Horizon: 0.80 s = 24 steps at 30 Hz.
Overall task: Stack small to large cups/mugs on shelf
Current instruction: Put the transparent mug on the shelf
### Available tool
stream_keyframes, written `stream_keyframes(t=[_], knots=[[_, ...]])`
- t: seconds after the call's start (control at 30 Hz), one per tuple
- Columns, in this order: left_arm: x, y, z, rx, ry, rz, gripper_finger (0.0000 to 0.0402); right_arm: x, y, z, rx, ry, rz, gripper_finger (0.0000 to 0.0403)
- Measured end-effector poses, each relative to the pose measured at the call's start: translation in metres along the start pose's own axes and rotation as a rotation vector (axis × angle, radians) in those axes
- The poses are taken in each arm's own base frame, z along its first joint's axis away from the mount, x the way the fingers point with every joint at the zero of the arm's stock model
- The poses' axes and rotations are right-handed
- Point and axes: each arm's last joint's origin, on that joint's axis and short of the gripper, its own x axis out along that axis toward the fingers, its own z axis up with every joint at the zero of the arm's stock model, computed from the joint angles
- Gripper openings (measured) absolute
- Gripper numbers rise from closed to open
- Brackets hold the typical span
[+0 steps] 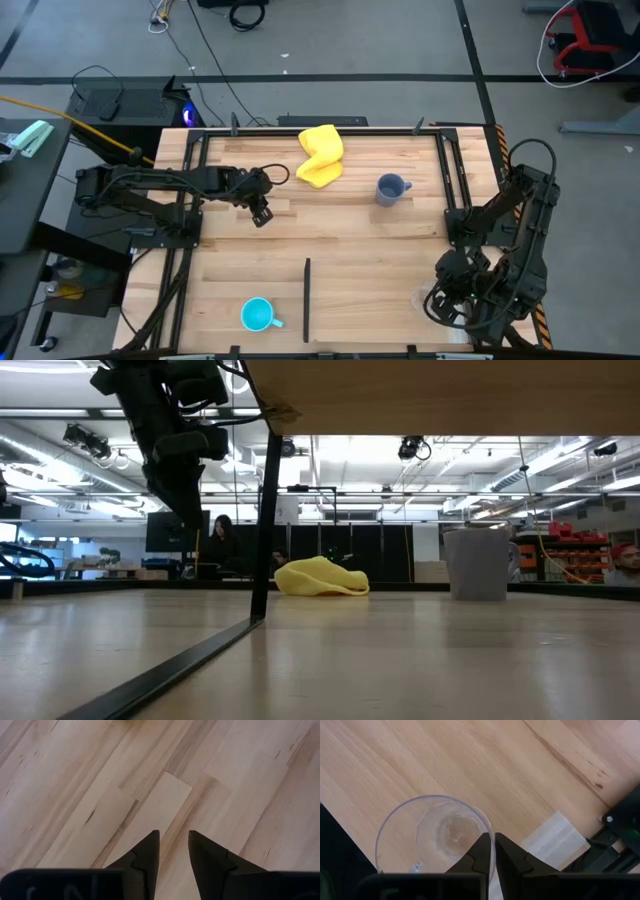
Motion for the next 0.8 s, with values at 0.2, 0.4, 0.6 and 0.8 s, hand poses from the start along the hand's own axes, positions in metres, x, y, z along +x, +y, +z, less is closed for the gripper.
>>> stream_keyframes(t=[0.2,0.4,0.6,0.8], knots=[[0.0,0.0,0.0,0.0,0.0,0.0,0.0117,-0.0001,-0.0001,0.0001,0.0,0.0,0.0,0.0032],[0.0,0.0,0.0,-0.001,0.0,0.0,0.0111,-0.0001,-0.0001,0.0,-0.001,0.003,-0.001,0.0032],[0.0,-0.0001,0.0002,-0.001,-0.002,-0.001,0.0116,-0.0001,-0.0002,-0.0001,-0.004,0.007,-0.002,0.0032],[0.0,-0.0001,0.0003,-0.001,-0.003,-0.001,0.0112,-0.0001,-0.0002,-0.0001,-0.011,0.007,-0.002,0.0036]])
